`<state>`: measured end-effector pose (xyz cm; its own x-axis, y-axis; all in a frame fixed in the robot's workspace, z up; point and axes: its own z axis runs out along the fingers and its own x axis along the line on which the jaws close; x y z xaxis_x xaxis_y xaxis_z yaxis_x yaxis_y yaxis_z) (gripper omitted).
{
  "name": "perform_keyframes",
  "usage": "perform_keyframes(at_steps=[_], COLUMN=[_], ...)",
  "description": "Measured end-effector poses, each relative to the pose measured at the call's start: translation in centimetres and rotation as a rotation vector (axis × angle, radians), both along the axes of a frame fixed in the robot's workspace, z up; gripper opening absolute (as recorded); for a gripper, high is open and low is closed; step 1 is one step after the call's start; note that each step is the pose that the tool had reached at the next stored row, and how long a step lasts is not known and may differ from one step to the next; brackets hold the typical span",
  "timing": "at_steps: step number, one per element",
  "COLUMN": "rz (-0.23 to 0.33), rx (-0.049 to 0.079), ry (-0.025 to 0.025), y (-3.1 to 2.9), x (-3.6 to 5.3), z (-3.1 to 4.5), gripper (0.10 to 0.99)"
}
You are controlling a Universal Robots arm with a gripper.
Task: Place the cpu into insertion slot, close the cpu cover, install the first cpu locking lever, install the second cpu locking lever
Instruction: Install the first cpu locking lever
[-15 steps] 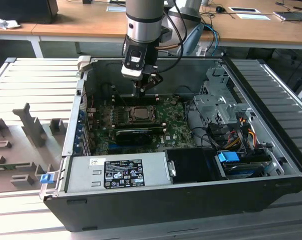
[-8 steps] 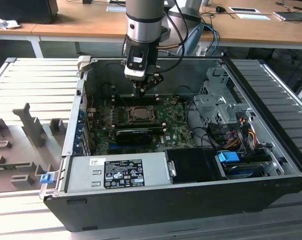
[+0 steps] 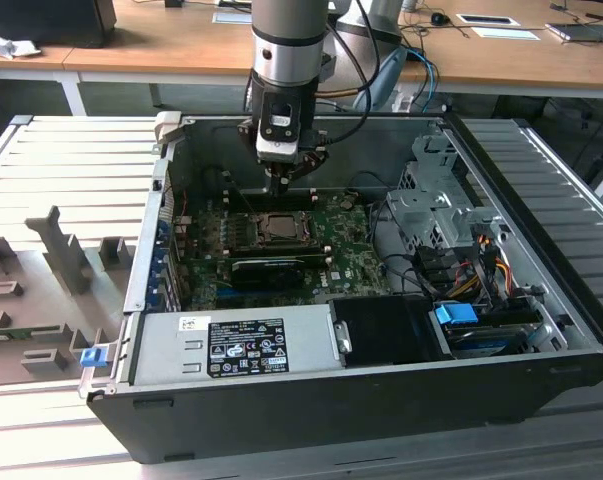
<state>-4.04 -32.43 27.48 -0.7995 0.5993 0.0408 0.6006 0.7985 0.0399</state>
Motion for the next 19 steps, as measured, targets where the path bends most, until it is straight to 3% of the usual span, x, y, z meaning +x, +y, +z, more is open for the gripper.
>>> perform_keyframes(at_steps=[4, 6, 12, 19], rz=[0.091, 0.132, 0.2, 0.304], rx=[0.0, 0.0, 0.0, 0.0], ry=[0.0, -0.0032, -0.0101, -0.0112], y=[-0.01, -0.12, -0.45, -0.62], x=[0.0, 0.0, -0.05, -0.06], z=[-0.03, -0.04, -0.06, -0.07], gripper=[0.106, 0.106, 0.106, 0.106])
